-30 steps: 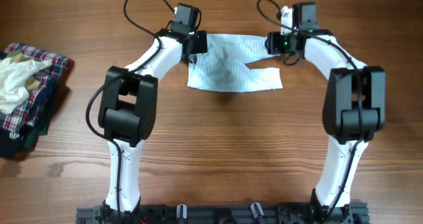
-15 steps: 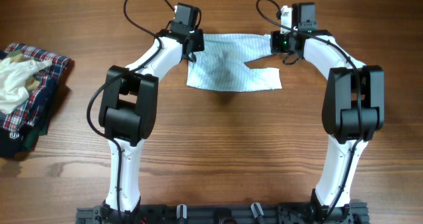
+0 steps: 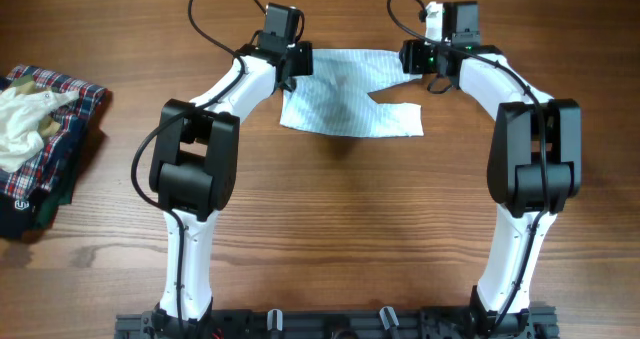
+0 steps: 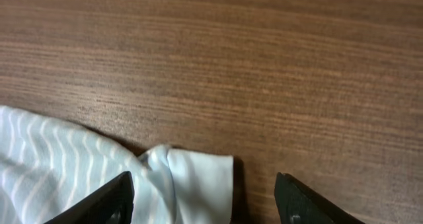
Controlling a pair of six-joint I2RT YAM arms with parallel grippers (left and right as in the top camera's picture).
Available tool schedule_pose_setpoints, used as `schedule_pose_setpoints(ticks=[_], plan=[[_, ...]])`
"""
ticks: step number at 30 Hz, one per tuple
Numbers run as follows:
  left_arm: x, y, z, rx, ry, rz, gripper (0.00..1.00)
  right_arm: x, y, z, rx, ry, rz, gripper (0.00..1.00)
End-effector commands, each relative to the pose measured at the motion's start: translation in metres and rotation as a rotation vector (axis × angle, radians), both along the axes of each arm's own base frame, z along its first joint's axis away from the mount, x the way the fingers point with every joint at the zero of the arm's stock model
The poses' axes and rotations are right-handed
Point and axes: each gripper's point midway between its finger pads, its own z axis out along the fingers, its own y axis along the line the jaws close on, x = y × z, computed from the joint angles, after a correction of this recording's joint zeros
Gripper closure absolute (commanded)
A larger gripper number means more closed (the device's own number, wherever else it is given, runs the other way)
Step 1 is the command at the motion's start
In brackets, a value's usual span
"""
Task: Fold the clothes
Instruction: 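Grasp the garment's far corners with both grippers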
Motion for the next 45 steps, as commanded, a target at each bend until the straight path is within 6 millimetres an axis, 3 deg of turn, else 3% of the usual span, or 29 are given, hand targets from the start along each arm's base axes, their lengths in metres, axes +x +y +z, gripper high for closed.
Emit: schedule_pose_setpoints(ticks=[1, 8, 15, 19, 22, 25, 27, 29, 36, 45], plan=[[0.012, 0.003, 0.004, 0.001, -0.041, 0.008, 0.20, -0.003, 0.004, -0.017, -0.005, 0.022, 0.005, 0.31], [0.020, 0.016, 0.007, -0.006, -0.064, 0.033, 0.27, -0.007, 0.011, -0.043, -0.009, 0.057, 0.018, 0.33], [0.019, 0.018, -0.002, -0.002, -0.048, 0.035, 0.30, -0.009, 0.012, -0.045, -0.006, 0.067, 0.021, 0.48], [0.018, 0.017, -0.016, 0.001, -0.030, 0.032, 0.34, -0.010, 0.012, -0.046, -0.007, 0.073, 0.021, 0.49], [0.016, 0.018, -0.025, 0.006, -0.016, 0.032, 0.44, -0.011, 0.012, -0.046, -0.004, 0.076, 0.023, 0.54], [0.018, 0.018, -0.025, 0.003, -0.025, 0.033, 0.82, -0.010, 0.012, -0.046, -0.004, 0.073, 0.023, 0.70], [0.021, 0.016, -0.020, -0.003, -0.042, 0.032, 0.96, -0.008, 0.013, -0.044, 0.000, 0.061, 0.025, 0.83], [0.022, 0.016, -0.017, -0.004, -0.048, 0.032, 0.96, -0.006, 0.019, -0.041, 0.028, 0.047, 0.045, 0.96], [0.027, 0.015, 0.005, -0.017, -0.089, 0.033, 0.96, -0.003, 0.026, -0.032, 0.031, 0.013, 0.110, 0.96], [0.030, 0.011, 0.042, -0.041, -0.144, 0.025, 0.94, 0.004, 0.030, 0.036, 0.050, -0.092, 0.124, 0.96]])
